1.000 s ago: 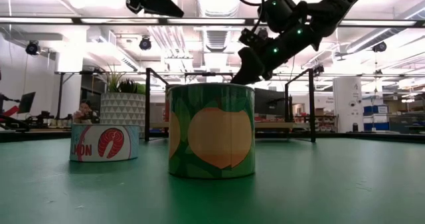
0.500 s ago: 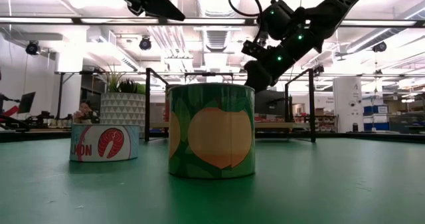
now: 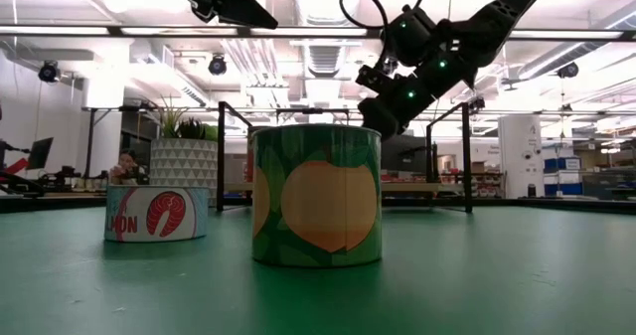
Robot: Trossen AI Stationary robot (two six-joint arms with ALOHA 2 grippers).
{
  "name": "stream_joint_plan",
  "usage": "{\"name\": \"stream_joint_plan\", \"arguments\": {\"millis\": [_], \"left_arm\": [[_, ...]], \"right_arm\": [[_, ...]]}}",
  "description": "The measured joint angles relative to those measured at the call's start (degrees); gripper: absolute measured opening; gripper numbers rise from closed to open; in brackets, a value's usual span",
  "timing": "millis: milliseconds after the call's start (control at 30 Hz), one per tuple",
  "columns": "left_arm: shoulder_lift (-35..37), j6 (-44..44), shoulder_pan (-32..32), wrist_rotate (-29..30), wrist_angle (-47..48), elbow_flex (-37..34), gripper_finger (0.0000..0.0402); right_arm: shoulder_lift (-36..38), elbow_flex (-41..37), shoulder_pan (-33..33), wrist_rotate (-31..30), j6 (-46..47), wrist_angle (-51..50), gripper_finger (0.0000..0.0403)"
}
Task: Pick and place cans onto a shelf
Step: Put the canned peas on the shelf, then adjust the canned goods on the shelf
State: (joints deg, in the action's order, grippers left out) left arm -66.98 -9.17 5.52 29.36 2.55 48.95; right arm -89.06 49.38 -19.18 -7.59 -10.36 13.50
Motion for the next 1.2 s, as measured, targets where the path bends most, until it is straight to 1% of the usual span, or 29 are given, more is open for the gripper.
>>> {"name": "stream_joint_plan", "arguments": {"millis": [67, 167, 367, 467, 633, 700, 800, 900, 967, 1133, 1200], "left_arm": [[0.0, 0.0, 0.0, 0.0, 0.0, 0.0, 0.0], [0.0, 0.0, 0.0, 0.0, 0.0, 0.0, 0.0], [0.0, -0.49, 0.0, 0.02, 0.07, 0.0, 0.0], [0.03, -0.87, 0.0, 0.04, 0.95, 0.01, 0.0], [0.82, -0.92, 0.0, 0.09, 2.05, 0.0, 0.0], [1.02, -0.91, 0.0, 0.09, 2.14, 0.0, 0.0], [1.09, -0.91, 0.01, 0.09, 2.34, 0.02, 0.0], [1.09, -0.9, 0.0, 0.09, 2.4, 0.02, 0.0], [1.01, -0.9, 0.0, 0.09, 2.36, 0.02, 0.0], [0.98, -0.91, 0.02, 0.09, 2.41, 0.02, 0.0], [0.98, -0.92, 0.02, 0.09, 2.74, 0.02, 0.0]], "right_arm": [[0.0, 0.34, 0.0, 0.01, -0.98, -0.01, 0.0009], [0.51, 1.6, -0.18, -0.01, -2.77, -2.88, 0.0009], [1.95, 6.98, -2.28, -0.34, -4.36, -13.76, 0.0009], [1.95, 10.57, -4.72, -0.51, -5.23, -18.73, 0.0009], [1.61, 15.27, -11.05, 0.13, -8.4, -20.22, 0.0009], [1.42, 17.3, -14.04, 3.11, -8.94, -19.35, 0.0009], [0.49, 20.5, -18.77, 10.62, -7.81, -16.81, 0.0009], [-2.12, 23.09, -22.25, 17.34, -5.02, -14.41, 0.0009], [-4.44, 24.71, -23.76, 20.77, -4.0, -13.9, 0.0009], [-11.54, 28.96, -25.53, 21.95, -4.85, -13.12, 0.0009], [-14.52, 30.65, -25.96, 24.85, -5.06, -13.85, 0.0009]]}}
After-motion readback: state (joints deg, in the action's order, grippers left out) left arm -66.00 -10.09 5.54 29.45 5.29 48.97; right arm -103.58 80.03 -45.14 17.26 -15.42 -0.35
